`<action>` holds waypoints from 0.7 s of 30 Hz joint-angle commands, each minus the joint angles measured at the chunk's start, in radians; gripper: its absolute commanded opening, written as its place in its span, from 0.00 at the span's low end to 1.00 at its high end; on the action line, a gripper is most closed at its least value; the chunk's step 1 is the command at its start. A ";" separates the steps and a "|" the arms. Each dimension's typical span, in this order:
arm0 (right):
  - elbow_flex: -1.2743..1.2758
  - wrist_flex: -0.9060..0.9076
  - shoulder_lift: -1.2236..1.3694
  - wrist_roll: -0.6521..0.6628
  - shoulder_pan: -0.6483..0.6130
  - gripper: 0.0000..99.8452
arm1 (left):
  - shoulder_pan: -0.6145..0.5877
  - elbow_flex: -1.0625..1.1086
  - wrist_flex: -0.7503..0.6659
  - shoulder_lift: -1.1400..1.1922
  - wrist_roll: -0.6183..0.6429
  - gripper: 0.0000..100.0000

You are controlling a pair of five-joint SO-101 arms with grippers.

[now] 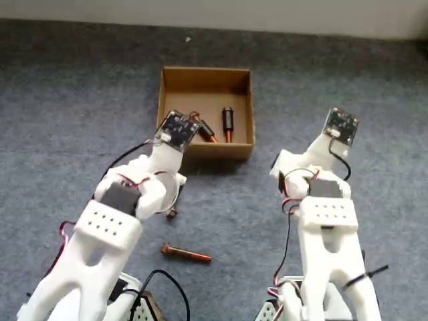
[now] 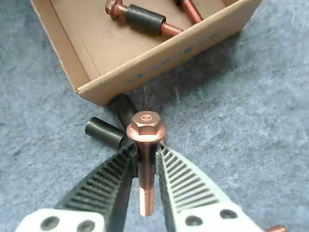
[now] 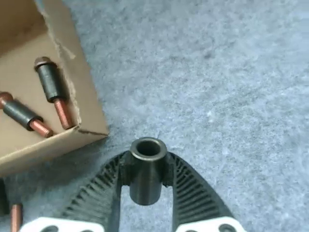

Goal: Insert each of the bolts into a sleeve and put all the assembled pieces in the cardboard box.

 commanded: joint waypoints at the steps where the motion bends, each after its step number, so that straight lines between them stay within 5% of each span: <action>1: 0.045 0.007 -0.148 0.048 -0.079 0.00 | -0.004 0.048 0.006 -0.225 -0.003 0.01; 21: 0.314 0.007 -0.645 0.126 -0.400 0.00 | -0.004 0.351 -0.110 -0.938 0.103 0.01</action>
